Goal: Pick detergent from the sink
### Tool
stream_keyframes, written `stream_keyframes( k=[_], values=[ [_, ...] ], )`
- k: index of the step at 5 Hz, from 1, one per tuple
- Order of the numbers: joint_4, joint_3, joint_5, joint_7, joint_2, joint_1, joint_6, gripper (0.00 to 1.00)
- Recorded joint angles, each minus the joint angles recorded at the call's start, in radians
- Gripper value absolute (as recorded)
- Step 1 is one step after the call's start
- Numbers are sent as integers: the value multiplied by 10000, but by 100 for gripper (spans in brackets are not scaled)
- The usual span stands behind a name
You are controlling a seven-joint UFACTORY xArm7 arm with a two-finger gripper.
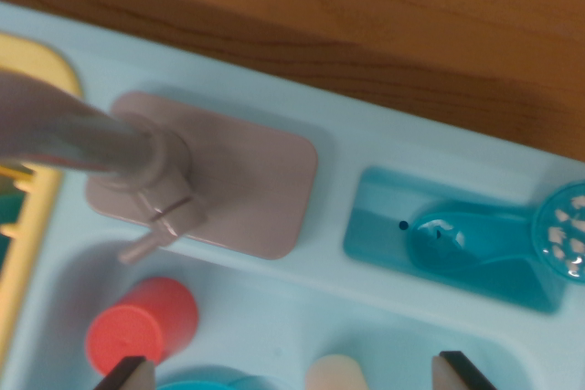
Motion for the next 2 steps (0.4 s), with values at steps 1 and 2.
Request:
stream_keyframes(
  k=[1, 2],
  values=[
    [-317, -47, 29, -291, 90, -37, -449, 0],
    [-317, -47, 29, -291, 90, -37, -449, 0]
  ],
)
